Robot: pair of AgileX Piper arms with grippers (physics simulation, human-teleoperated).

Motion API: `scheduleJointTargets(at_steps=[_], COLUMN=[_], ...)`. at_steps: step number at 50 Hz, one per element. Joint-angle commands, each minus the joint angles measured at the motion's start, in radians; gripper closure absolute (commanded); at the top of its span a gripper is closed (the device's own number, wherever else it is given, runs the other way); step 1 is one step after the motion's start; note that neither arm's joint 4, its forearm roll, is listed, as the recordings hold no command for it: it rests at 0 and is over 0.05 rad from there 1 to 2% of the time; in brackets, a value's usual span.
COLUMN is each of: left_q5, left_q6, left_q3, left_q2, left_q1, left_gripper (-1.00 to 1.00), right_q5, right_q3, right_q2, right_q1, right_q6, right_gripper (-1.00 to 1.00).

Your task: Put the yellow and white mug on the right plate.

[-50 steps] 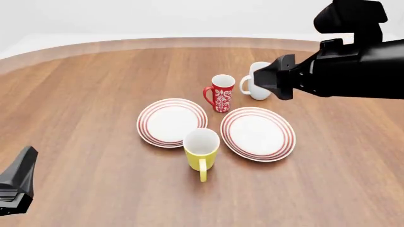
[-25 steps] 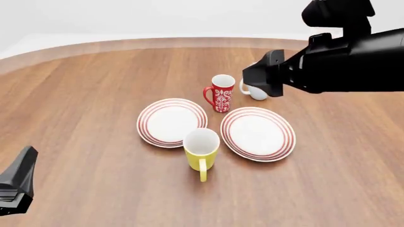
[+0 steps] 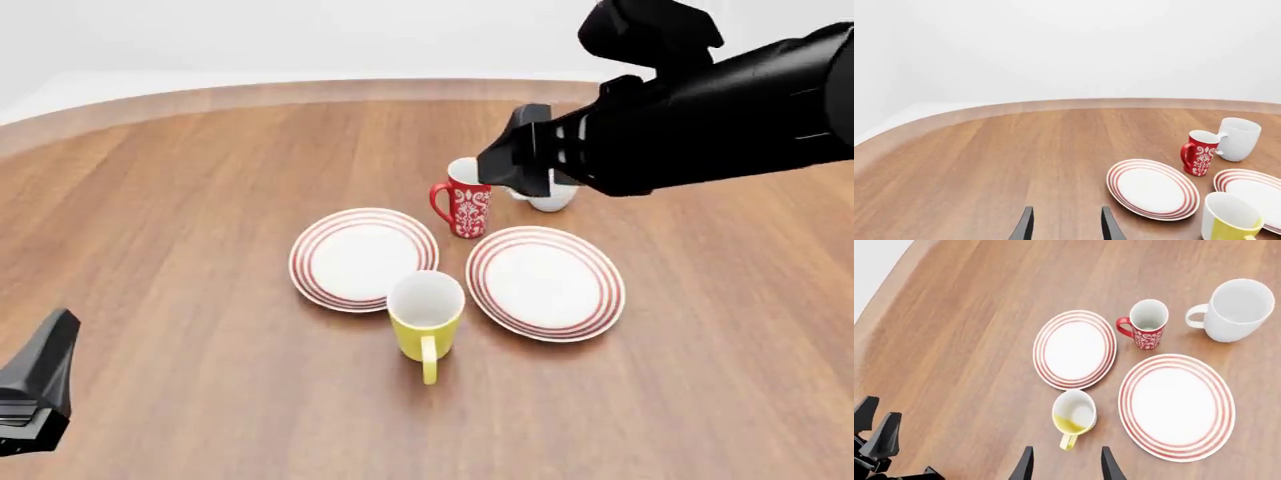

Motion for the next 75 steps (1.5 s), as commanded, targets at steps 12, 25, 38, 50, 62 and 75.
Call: scheduleJointTargets(at_steps=[12, 25, 38, 50, 62, 75], left_q5=[0.0, 0.0, 0.0, 0.0, 0.0, 0.0], left_q6=[0.0, 0.0, 0.0, 0.0, 0.0, 0.0], left_q3=[0.0, 0.0, 0.0, 0.0, 0.0, 0.0], left_q2=[0.0, 0.0, 0.0, 0.0, 0.0, 0.0], left_q1=[0.0, 0.0, 0.0, 0.0, 0.0, 0.0], left_gripper=[-1.0, -1.0, -1.0, -1.0, -1.0, -1.0], right_q5=[0.035, -0.019, -0.059, -0.113, -0.227, -0.268], right_q3=[-0.038, -0.014, -0.008, 0.039, 0.168, 0.19], right_q2=[0.083, 0.14, 0.217, 0.247, 0.262, 0.268], right_q1=[0.016, 0.018, 0.07, 0.088, 0.117, 0.102], right_q6=[0.15, 0.175, 0.19, 0.212, 0.271, 0.266], right_gripper=[-1.0, -1.0, -1.0, -1.0, -1.0, -1.0])
